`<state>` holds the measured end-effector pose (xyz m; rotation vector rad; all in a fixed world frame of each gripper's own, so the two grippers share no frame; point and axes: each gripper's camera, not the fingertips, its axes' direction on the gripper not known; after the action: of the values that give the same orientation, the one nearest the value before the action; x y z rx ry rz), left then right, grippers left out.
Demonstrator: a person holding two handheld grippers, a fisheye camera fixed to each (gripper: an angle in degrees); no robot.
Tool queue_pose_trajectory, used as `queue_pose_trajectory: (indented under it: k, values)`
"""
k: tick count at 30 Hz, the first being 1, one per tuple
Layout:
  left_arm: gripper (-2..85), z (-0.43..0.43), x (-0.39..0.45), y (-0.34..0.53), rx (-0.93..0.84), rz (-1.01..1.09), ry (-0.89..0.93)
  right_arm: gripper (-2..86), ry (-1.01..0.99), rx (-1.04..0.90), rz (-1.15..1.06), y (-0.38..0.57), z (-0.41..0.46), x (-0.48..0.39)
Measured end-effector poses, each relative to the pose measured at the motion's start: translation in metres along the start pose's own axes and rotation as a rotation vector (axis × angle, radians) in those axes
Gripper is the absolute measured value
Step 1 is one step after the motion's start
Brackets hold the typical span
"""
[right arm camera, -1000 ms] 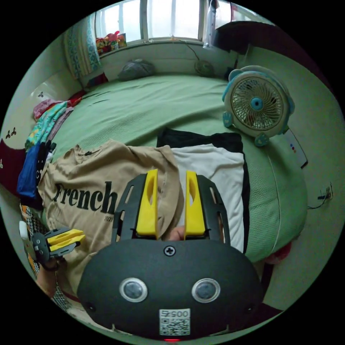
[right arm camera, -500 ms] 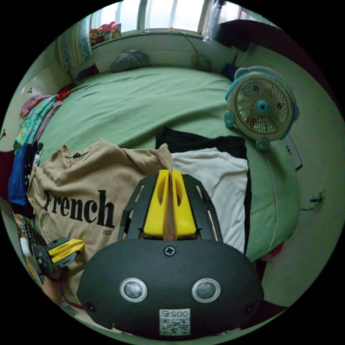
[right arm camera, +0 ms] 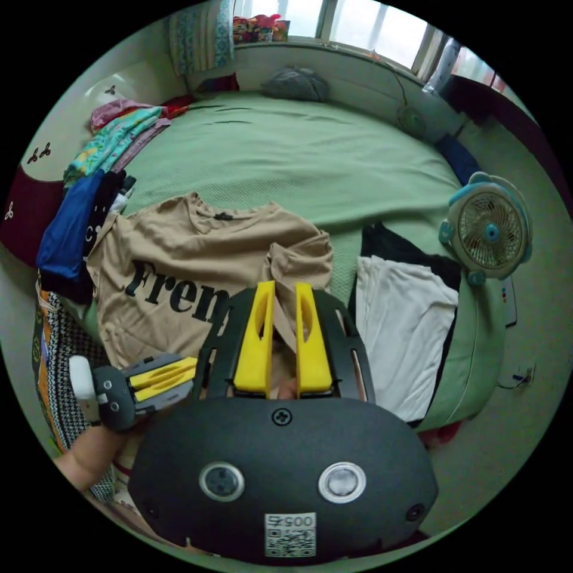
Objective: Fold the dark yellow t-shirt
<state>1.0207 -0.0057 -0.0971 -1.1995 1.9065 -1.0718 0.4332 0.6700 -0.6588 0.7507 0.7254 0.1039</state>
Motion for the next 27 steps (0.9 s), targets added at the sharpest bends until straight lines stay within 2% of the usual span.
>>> queue_pose_trajectory:
  k: [8,15,24,27]
  values:
    - [-0.5,0.003,-0.021,0.007,0.003,-0.020,0.033,7.3,-0.077,-0.080,0.171,0.036,0.042,0.036]
    - [-0.5,0.007,-0.030,0.013,0.001,-0.018,0.014,-0.8,-0.024,-0.100,0.248,0.045,0.062,0.036]
    - [-0.6,0.005,-0.042,0.027,0.000,-0.013,0.009,-1.4,-0.015,0.107,0.032,0.073,0.022,-0.031]
    - [-0.7,0.004,-0.046,0.034,0.003,-0.017,0.009,-1.1,-0.122,0.044,-0.035,0.084,0.035,-0.055]
